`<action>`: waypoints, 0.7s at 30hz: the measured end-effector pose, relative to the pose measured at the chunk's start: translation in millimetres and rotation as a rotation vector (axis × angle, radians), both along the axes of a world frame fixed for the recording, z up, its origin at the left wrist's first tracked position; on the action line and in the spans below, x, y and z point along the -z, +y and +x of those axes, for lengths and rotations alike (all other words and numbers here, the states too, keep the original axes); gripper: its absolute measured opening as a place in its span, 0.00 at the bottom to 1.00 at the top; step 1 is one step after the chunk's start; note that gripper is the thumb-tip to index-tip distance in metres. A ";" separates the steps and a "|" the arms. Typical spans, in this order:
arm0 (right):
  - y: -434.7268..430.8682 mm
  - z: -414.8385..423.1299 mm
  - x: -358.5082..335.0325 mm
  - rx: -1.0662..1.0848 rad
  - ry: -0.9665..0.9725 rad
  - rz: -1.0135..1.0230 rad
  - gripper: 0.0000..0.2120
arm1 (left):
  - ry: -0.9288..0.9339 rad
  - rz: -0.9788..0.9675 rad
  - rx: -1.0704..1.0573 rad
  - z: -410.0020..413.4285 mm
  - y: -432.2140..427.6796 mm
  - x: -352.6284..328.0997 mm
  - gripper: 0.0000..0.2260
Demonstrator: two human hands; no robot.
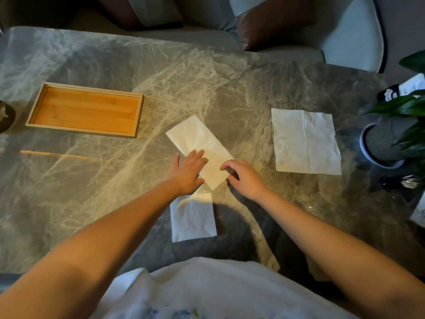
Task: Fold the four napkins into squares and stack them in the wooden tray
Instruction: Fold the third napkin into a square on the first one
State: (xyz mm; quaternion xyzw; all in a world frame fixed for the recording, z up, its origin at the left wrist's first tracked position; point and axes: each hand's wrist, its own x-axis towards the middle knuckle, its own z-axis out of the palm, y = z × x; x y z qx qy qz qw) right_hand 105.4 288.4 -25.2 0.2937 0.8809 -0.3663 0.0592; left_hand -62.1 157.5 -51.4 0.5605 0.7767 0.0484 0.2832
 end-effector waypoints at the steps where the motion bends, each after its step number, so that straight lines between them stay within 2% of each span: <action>1: 5.2 5.3 0.9 -0.057 -0.044 0.131 0.17 | -0.033 0.007 0.032 -3.1 1.4 1.1 0.24; 3: 10.5 17.2 3.3 -0.151 -0.155 0.317 0.22 | -0.106 0.032 0.057 -7.4 2.3 1.3 0.25; 5: 9.1 28.4 8.9 -0.171 -0.203 0.389 0.25 | -0.107 0.086 0.025 -7.5 1.4 -0.7 0.24; 9: -0.3 39.6 16.8 -0.076 -0.065 0.493 0.17 | 0.033 0.244 -0.058 -3.8 -7.7 -1.1 0.18; 11: -1.2 41.2 19.1 -0.089 -0.006 0.491 0.15 | 0.031 0.239 -0.046 -3.8 -11.6 -0.4 0.18; 16: 0.4 35.9 19.0 -0.209 -0.044 0.372 0.22 | 0.004 0.197 -0.022 -9.8 -11.6 -3.5 0.20; 21: -0.4 24.6 19.0 -0.091 0.006 0.348 0.13 | 0.004 0.170 -0.025 -11.0 -12.3 -4.1 0.24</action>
